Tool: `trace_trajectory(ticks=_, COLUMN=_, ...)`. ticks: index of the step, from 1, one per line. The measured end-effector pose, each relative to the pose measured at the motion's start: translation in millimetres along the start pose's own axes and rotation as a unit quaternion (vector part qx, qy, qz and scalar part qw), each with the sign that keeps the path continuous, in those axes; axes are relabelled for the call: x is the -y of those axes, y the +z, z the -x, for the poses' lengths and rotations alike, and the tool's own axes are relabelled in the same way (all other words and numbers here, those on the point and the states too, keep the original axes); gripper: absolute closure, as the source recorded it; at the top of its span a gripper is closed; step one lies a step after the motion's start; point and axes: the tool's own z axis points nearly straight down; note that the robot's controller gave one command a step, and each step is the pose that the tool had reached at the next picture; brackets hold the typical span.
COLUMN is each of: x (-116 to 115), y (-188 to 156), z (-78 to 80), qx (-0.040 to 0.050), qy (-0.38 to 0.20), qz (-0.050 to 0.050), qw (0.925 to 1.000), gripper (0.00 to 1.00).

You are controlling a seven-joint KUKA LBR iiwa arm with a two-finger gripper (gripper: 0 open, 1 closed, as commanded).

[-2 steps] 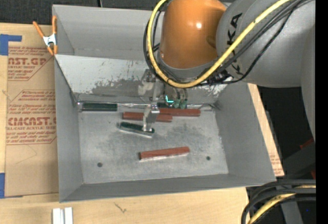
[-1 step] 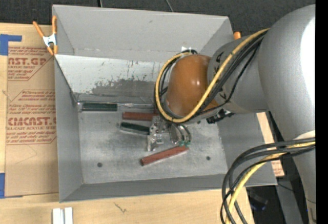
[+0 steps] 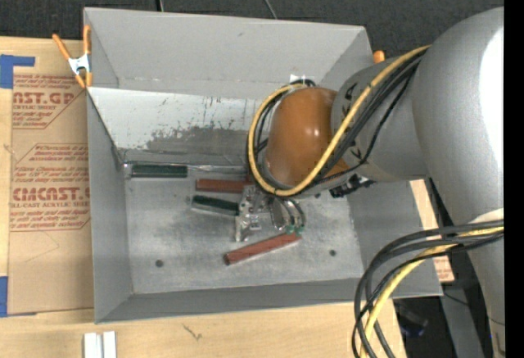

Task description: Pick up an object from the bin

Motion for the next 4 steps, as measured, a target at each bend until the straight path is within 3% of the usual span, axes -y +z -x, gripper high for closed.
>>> trace_trajectory(ticks=1, x=2, y=-37, z=5.9, qx=-0.0058, qy=0.001, qz=-0.001, qw=1.0000, gripper=1.00)
trace_trajectory(ticks=2, x=-4, y=-49, z=13.1, qx=-0.0018, qy=0.008, qz=-0.001, qw=1.0000, gripper=0.00)
trace_trajectory(ticks=3, x=-7, y=-34, z=14.4, qx=-0.0019, qy=0.010, qz=-0.001, qw=0.9999, gripper=0.00)
trace_trajectory(ticks=4, x=30, y=1, z=-43.2, qx=0.0070, qy=0.049, qz=0.000, qw=0.9988, gripper=1.00)
